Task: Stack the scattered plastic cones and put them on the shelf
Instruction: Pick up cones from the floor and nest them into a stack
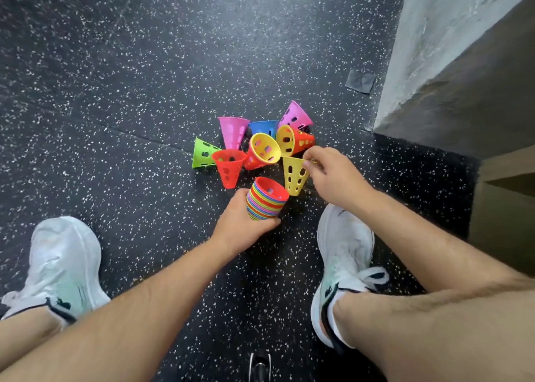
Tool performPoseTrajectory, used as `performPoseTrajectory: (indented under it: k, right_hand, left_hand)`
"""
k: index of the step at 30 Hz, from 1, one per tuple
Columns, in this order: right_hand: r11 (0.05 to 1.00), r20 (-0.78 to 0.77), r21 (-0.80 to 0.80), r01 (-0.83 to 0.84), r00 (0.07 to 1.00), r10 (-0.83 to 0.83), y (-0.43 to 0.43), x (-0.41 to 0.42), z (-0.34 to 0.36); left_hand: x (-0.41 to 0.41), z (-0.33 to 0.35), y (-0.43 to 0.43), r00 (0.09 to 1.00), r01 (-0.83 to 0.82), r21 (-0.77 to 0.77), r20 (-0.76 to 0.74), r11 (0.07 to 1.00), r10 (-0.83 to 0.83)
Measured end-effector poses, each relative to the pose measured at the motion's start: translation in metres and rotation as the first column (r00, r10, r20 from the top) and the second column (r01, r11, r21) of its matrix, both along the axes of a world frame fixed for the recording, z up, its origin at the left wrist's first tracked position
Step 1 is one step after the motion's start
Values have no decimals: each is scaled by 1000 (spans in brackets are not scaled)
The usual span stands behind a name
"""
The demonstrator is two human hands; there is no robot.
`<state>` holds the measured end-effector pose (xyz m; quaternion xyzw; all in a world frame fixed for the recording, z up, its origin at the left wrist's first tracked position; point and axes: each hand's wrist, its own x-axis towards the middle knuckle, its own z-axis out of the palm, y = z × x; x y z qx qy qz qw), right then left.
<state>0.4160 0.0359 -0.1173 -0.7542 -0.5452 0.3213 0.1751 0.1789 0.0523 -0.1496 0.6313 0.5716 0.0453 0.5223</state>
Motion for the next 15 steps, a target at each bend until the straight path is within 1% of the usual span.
performPoseTrajectory:
  k: [4,7,9,10,12,15]
  right_hand:
    - [990,-75,128,59,996,-49,-9,6,13]
    - [961,-120,241,136,987,-110,-7,8,14]
    - [947,-158,278,162,980,-122,-3,7,14]
    - [948,-163,282,145,981,-102,-2,6,14]
    - [961,-149,269,60,989,-20,-3,1,12]
    - [983,-146,171,-72,985,97,-8,-9,8]
  left_hand:
    - [10,3,0,1000,-1,6,18,1000,1]
    - [17,3,3,999,17,12,27,1000,-17]
    - [20,2,5,999,23,16,27,1000,-24]
    - [23,4,6,999,24,18,30,1000,-24]
    - [28,5,7,999,13,26,47,1000,-14]
    - [33,6,10,996,-21,26,84,999,19]
